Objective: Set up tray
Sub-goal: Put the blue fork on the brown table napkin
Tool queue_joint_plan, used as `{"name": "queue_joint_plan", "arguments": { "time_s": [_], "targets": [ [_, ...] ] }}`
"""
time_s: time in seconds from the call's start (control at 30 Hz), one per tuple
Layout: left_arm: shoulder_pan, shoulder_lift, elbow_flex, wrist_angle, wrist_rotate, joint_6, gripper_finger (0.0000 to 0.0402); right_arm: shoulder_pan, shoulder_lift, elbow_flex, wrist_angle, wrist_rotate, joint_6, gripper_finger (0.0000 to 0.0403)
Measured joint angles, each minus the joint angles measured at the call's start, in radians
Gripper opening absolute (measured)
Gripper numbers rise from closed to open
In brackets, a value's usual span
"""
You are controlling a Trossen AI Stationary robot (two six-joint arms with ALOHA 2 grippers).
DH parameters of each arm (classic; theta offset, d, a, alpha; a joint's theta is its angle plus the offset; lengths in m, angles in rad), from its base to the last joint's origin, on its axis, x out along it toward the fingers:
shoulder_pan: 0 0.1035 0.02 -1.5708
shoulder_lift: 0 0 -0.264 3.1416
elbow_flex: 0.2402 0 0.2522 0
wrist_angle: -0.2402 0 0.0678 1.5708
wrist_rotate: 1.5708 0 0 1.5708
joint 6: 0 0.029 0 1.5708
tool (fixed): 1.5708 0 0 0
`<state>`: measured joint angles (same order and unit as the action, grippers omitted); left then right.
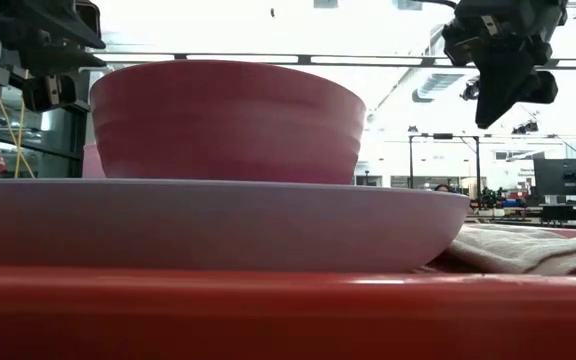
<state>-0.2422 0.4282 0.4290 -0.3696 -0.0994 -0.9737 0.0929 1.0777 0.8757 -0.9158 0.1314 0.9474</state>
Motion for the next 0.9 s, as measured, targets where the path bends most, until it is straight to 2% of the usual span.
{"name": "queue_joint_plan", "arguments": {
  "time_s": [0.37,0.67,0.9],
  "targets": [
    [0.000,0.000,0.000,0.000,-0.029,0.008,0.0111,-0.010,0.000,0.000,0.002,-0.037,-0.005,0.0000],
    [0.000,0.000,0.000,0.001,-0.042,0.001,0.0111,-0.022,0.000,0.000,-0.152,-0.186,0.146,0.0001],
    [0.000,0.000,0.000,0.001,-0.050,0.000,0.0111,-0.021,0.000,0.000,-0.157,-0.249,0.191,0.0001]
  ]
}}
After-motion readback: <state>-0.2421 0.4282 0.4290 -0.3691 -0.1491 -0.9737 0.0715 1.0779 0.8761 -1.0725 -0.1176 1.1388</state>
